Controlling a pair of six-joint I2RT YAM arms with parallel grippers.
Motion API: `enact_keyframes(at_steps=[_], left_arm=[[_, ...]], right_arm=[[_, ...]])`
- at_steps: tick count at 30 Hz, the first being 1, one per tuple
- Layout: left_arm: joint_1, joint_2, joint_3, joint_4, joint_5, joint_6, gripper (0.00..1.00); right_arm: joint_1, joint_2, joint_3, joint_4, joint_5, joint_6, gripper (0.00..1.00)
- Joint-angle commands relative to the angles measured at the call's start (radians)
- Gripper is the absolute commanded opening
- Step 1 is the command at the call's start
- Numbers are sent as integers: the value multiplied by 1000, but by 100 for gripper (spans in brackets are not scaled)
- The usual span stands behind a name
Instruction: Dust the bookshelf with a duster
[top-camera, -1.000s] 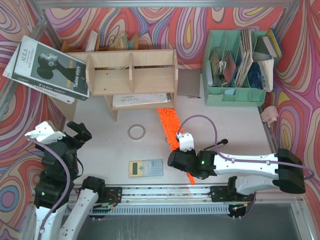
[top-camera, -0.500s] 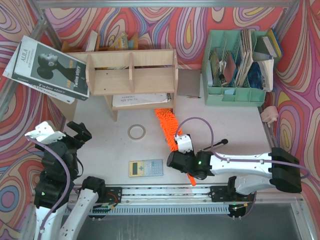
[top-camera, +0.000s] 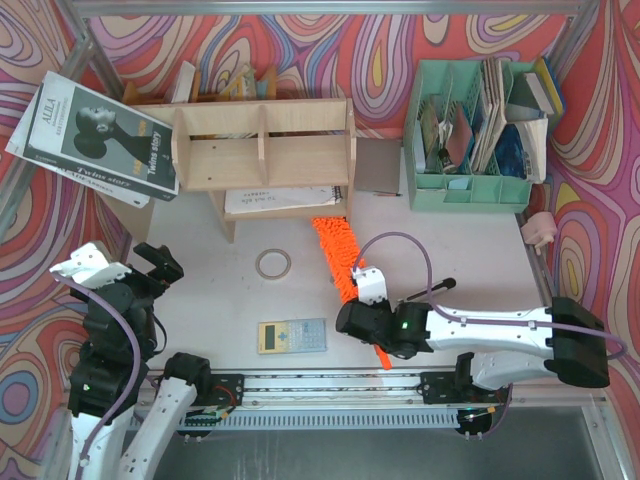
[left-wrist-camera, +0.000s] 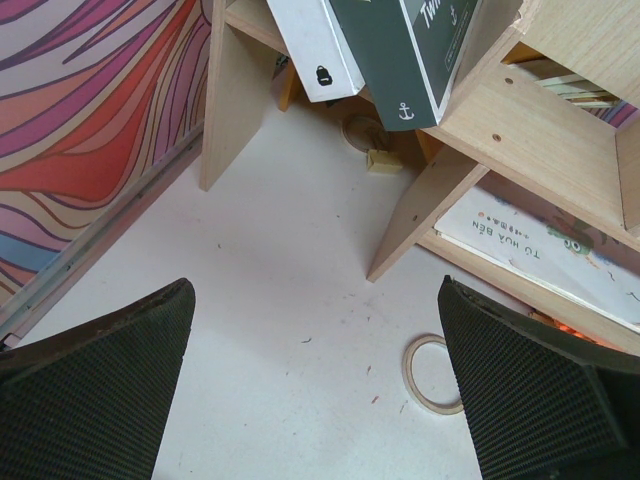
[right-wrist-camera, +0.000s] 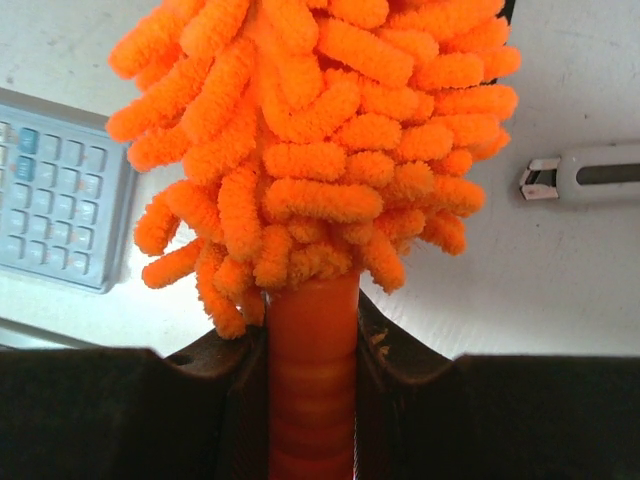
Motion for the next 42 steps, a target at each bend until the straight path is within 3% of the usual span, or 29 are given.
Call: enact_keyframes(at_steps=[1, 7, 14, 23, 33, 42], left_arm=[[5, 5, -14, 3, 0, -6, 98], [5, 3, -14, 1, -2, -7, 98], [5, 2, -14, 1, -4, -7, 98], [5, 2, -14, 2, -3, -6, 99], [5, 0, -14, 0, -5, -7, 99], [5, 2, -14, 1, -5, -7, 98]], right_arm=[[-6, 11, -33, 10, 31, 70, 0], [-6, 39, 9, 34, 29, 20, 0], [-6, 3, 28, 182, -9, -132, 0], [-5, 89, 74, 305, -136, -254, 0], [-1, 184, 132, 358, -193, -322, 0], [1, 264, 133, 271, -197, -275, 0]])
